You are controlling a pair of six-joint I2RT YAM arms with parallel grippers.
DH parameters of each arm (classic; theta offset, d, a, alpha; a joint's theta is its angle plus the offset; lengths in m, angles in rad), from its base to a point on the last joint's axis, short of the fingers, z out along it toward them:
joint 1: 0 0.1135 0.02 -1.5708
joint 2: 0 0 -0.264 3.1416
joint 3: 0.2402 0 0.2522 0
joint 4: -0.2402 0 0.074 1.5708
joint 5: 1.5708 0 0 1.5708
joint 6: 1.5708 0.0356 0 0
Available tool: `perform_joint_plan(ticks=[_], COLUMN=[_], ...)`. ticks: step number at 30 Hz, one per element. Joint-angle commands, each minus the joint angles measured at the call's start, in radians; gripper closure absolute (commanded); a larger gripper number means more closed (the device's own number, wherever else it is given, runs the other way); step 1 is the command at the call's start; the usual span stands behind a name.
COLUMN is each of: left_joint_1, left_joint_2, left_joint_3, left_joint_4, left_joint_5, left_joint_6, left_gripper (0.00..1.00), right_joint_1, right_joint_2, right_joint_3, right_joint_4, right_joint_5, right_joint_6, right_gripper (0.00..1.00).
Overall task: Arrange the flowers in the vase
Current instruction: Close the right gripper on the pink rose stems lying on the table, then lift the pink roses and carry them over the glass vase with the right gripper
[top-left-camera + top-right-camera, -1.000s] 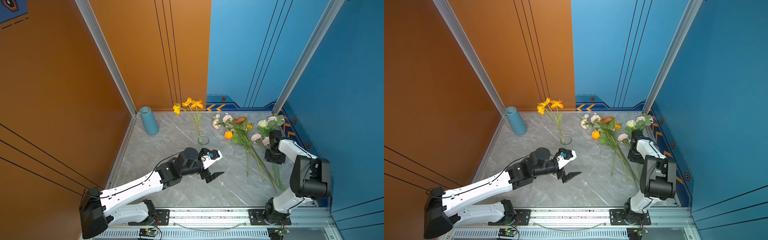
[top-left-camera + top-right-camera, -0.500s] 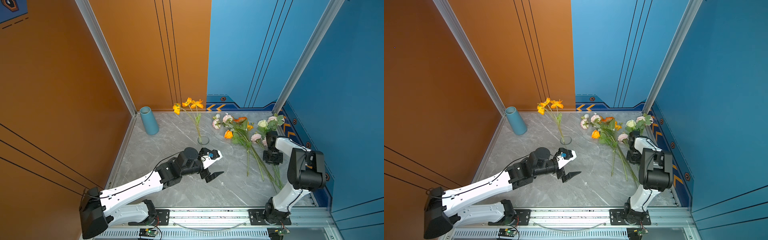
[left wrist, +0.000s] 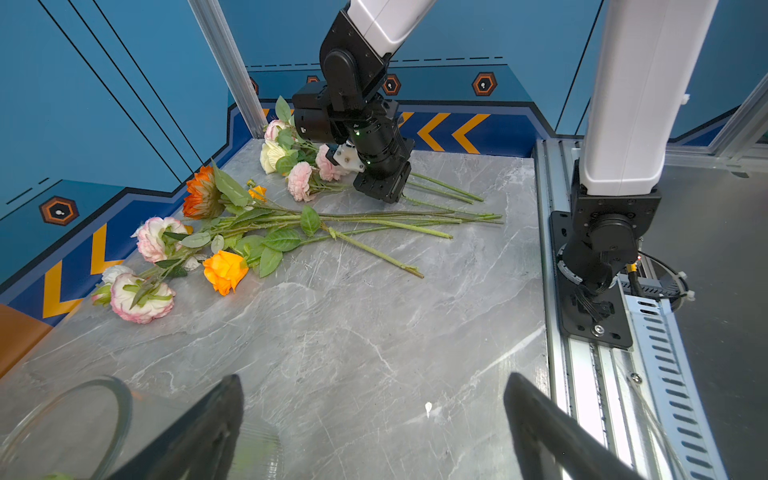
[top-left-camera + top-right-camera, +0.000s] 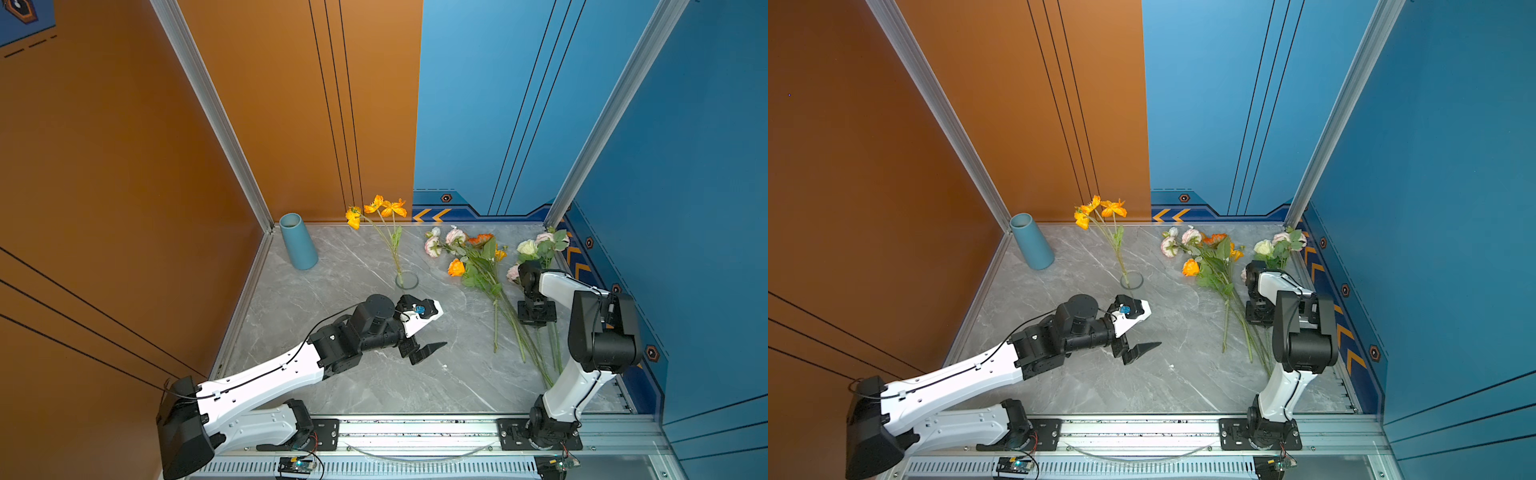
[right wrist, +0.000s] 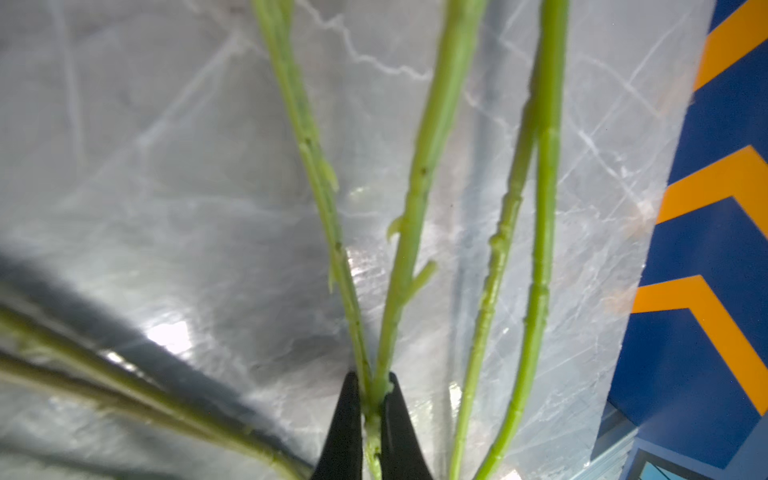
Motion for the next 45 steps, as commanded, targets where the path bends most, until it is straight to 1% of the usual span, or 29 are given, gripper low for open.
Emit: perform_joint_plan(ticks=[1, 2, 7, 12, 16, 19, 22, 24, 27, 31, 35, 38, 40, 42, 45], left_joint_1=[0.017, 0.023, 0.048, 0.06, 0.091, 0.121, 0.159, 0.193, 0.233, 0.252, 0.265, 0.27, 0.274, 0.274, 0.274], left_joint_2=[-0.021, -0.02, -0.023, -0.021, -0.032, -0.051, -0.091, -0.131, -0.188, -0.255, -0.285, -0.322, -0.354, -0.388, -0.408], left_joint_3=[-0.003, -0.002, -0.002, -0.004, -0.006, -0.006, 0.002, 0.001, -0.005, -0.029, -0.023, -0.011, -0.024, -0.064, -0.1], left_joint_4=[-0.013, -0.013, -0.012, -0.012, -0.013, -0.024, -0.054, -0.065, -0.069, -0.084, -0.119, -0.168, -0.226, -0.221, -0.19], left_joint_5=[-0.013, -0.013, -0.005, 0.017, 0.084, 0.12, 0.146, 0.179, 0.2, 0.159, 0.06, -0.005, -0.007, -0.017, -0.031], left_joint_6=[0.022, 0.022, 0.016, 0.023, 0.029, 0.045, 0.072, 0.087, 0.098, 0.158, 0.191, 0.176, 0.167, 0.15, 0.154], left_gripper=[0.02, 0.02, 0.02, 0.02, 0.02, 0.02, 0.02, 0.02, 0.02, 0.02, 0.02, 0.02, 0.02, 0.02, 0.02], right_joint_1=[0.042, 0.055, 0.097, 0.124, 0.128, 0.131, 0.138, 0.152, 0.176, 0.218, 0.263, 0.309, 0.345, 0.387, 0.45], right_joint_2=[-0.006, -0.012, -0.051, -0.152, -0.246, -0.326, -0.407, -0.468, -0.563, -0.701, -0.786, -0.803, -0.799, -0.787, -0.757], right_joint_3=[0.027, 0.029, 0.053, 0.085, 0.096, 0.102, 0.114, 0.115, 0.099, 0.047, 0.02, 0.03, 0.03, 0.028, 0.007], right_joint_4=[-0.03, -0.03, -0.034, -0.054, -0.061, -0.06, -0.051, -0.022, 0.058, 0.214, 0.321, 0.382, 0.441, 0.514, 0.661], right_joint_5=[0.038, 0.039, 0.038, 0.033, 0.003, -0.031, -0.1, -0.15, -0.222, -0.285, -0.316, -0.327, -0.328, -0.316, -0.256], right_joint_6=[-0.015, -0.018, -0.012, -0.003, 0.01, 0.027, 0.054, 0.079, 0.123, 0.191, 0.223, 0.227, 0.231, 0.232, 0.229], right_gripper=[0.97, 1.0, 1.0, 1.0, 1.0, 1.0, 1.0, 1.0, 1.0, 1.0, 1.0, 1.0, 1.0, 1.0, 1.0])
